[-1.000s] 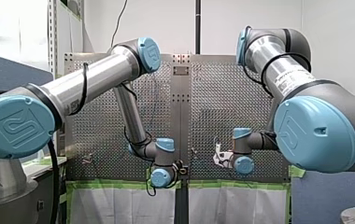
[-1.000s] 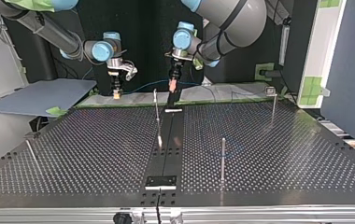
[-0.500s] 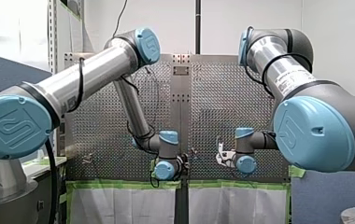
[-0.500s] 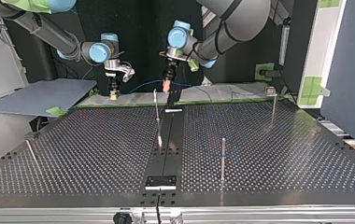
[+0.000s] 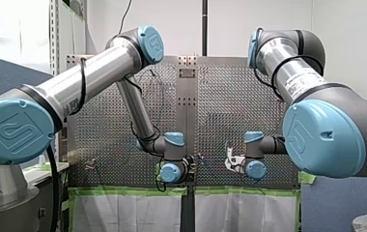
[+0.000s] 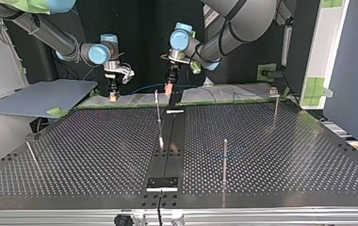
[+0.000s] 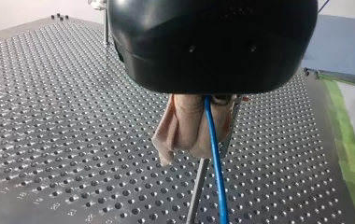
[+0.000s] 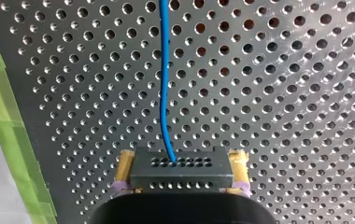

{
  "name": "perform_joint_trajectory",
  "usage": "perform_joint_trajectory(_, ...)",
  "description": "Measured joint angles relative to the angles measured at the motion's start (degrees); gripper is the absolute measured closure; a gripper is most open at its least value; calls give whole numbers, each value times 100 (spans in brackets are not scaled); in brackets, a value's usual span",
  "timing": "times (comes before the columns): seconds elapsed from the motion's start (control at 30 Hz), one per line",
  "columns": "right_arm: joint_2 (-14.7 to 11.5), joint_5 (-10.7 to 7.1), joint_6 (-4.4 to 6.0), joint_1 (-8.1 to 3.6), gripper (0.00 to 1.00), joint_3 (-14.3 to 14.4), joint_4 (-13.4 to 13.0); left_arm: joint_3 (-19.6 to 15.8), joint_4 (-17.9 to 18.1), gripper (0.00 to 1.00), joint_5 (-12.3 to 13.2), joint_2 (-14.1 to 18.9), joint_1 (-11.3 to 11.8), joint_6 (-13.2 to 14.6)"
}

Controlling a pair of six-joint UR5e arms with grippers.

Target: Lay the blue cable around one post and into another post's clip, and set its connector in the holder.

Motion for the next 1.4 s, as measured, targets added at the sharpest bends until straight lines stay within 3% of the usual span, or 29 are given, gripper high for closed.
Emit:
perform_joint_trajectory(0.27, 0, -84, -14, -1, 100, 1, -19, 75, 53, 100, 138, -45, 61, -126)
perform_joint_trajectory(0.5, 0, -118, -64, -19, 100, 0, 17, 338, -101, 100, 189, -314, 90, -145)
perform_joint_trajectory(0.83, 1, -130, -104, -65, 100, -1, 46, 589, -197, 100, 231, -361, 142, -247)
perform_joint_trajectory(1.4, 0, -159, -138, -98, 100, -84, 64, 768, -280, 100, 143, -475, 281, -12)
